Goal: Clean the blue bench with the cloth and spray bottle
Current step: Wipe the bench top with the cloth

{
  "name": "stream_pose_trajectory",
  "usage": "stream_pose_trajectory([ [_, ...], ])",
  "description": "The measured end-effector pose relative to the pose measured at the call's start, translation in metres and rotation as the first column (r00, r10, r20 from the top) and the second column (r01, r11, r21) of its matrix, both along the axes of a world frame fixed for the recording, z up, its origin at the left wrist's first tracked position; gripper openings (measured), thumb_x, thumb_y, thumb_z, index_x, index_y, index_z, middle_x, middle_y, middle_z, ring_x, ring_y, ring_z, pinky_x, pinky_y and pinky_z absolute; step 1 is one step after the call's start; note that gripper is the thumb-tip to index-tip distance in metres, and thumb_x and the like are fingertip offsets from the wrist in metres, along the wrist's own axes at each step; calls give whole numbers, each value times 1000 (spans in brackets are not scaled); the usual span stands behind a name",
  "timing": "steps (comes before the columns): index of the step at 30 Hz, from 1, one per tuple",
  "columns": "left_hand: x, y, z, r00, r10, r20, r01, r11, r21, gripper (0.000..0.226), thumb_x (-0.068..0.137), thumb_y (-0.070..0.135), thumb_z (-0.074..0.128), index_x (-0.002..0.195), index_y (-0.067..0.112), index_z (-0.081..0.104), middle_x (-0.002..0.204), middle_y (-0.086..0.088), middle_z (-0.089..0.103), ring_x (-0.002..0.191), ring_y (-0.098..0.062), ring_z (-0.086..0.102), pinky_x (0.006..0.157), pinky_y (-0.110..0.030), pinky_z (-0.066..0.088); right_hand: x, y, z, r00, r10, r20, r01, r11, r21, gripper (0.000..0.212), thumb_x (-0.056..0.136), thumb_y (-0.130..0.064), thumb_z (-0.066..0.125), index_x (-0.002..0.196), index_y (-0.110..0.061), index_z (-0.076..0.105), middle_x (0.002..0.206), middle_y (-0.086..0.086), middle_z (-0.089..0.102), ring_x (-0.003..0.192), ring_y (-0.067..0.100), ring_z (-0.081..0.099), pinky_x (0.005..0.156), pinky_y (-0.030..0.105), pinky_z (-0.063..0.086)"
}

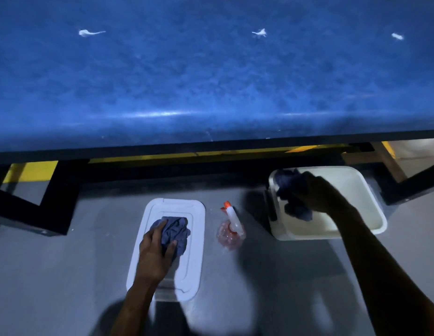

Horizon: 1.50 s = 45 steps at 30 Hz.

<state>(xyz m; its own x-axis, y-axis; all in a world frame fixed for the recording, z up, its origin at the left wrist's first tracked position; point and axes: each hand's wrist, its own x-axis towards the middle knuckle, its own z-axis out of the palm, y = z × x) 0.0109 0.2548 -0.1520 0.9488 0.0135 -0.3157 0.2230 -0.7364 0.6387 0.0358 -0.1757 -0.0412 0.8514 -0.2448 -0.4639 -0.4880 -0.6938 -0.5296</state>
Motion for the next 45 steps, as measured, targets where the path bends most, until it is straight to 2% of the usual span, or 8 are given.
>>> stream_pose_trajectory([
  [3,1,3,3,1000,-8,-3,8,1000,-23,67,93,15,75,153,7,46,144,-30,50,131,-49,52,113,-48,41,-5,23,66,985,37,168,-116,867,485,19,109,-6,38,111,6,53,75,-3,73,41,24,54,47,43,40],
  [7,7,11,13,996,-92,16,93,993,-74,76,87,45,57,152,5,47,144,-21,57,129,-44,51,111,-48,42,-14,97,126,857,340,388,-427,889,163,33,94,-3,68,109,-32,63,103,-32,71,92,-13,64,80,9,47],
  [11,10,25,17,985,-108,133,124,985,-116,79,79,53,48,140,4,58,128,-13,68,118,-34,59,100,-39,47,-18,187,94,865,490,104,-472,867,-158,48,98,-33,62,140,-17,44,133,8,58,120,26,58,89,30,36],
  [17,6,31,16,980,-33,197,75,975,-211,59,78,38,50,134,29,61,117,9,65,110,-2,55,95,-17,48,-35,279,-17,781,574,-245,-611,625,-486,44,95,-7,56,136,-2,40,132,20,48,121,37,50,105,46,42],
  [22,0,32,13,998,57,28,-53,992,-117,59,91,9,70,147,16,54,134,-13,61,125,-37,60,101,-47,50,-32,277,-49,707,651,-276,-668,487,-562,43,102,-15,47,139,4,37,136,23,48,125,36,46,104,43,39],
  [28,1,29,42,993,119,-24,-121,987,-105,60,78,29,58,138,20,60,126,-11,66,120,-35,62,99,-47,51,-34,281,45,745,659,-103,-635,654,-410,46,97,-34,59,132,-5,49,128,18,51,117,38,53,96,44,44],
  [36,-7,22,157,983,23,-180,-19,999,26,31,84,43,71,111,48,58,115,-1,69,109,-23,70,87,-30,51,-4,274,261,690,414,594,-532,846,28,29,86,-53,68,104,-30,68,76,-18,67,69,1,62,69,18,47],
  [45,-9,56,368,974,-202,104,227,894,-386,42,80,3,73,112,30,74,107,10,80,103,-3,73,91,-16,54,81,246,286,584,451,675,-335,891,-306,26,96,-35,63,118,-22,69,114,-2,68,111,17,64,99,31,47],
])
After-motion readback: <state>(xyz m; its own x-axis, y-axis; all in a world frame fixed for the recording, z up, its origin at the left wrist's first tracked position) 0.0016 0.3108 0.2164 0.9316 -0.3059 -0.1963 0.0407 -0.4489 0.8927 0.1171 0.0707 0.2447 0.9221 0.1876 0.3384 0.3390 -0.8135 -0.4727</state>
